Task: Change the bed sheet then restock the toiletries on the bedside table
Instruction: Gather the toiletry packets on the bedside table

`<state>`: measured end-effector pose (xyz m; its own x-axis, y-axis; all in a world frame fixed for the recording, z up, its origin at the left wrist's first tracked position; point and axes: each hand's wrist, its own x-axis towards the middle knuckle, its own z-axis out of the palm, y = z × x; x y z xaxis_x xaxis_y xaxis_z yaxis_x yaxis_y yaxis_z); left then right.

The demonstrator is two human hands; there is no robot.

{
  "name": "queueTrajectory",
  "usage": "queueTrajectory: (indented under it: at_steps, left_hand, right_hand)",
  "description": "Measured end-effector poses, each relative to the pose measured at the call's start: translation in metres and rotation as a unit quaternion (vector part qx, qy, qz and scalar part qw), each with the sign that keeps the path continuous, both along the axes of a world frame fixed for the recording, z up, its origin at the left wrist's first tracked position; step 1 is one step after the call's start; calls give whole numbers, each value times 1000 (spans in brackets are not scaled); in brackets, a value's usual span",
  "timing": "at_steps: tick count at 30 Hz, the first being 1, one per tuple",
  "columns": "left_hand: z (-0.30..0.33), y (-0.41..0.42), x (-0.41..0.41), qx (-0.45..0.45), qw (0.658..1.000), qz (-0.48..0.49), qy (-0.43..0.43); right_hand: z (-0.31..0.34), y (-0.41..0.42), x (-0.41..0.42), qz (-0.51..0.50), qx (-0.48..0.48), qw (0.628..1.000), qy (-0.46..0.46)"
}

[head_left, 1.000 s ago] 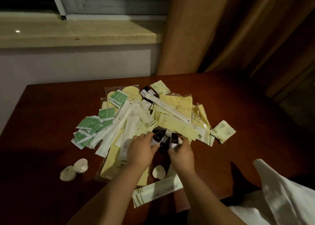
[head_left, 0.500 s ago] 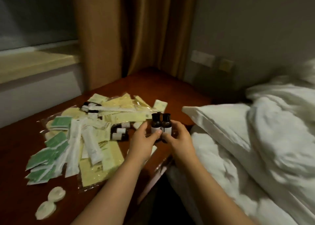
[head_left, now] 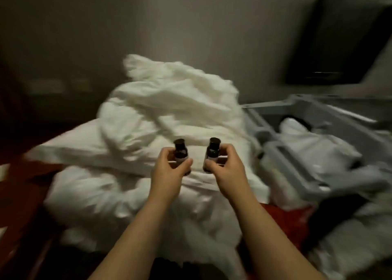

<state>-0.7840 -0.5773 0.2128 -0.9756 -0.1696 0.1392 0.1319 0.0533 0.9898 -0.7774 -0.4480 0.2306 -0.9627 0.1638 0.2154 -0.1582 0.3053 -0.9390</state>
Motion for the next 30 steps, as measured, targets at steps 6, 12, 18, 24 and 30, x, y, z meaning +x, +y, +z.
queueTrajectory:
  at_steps: [6,12,18,24,30]
  left_hand:
    - [9,251,31,30,989,-147,19]
    - [16,454,79,23,963,-268,7]
    - [27,584,71,9,946,-324,15]
    - [30,715,5,-38,952,-303,28]
    - [47,823,-69,-79,953,-290,43]
  right_hand:
    - [2,241,68,-144,52,988,-9]
    - [11,436,131,-249,86,964,-25]
    - [11,556,136,-284,84,955,4]
    - [9,677,93,-330,87,940,10]
    - [22,798,21,-372,80,925,3]
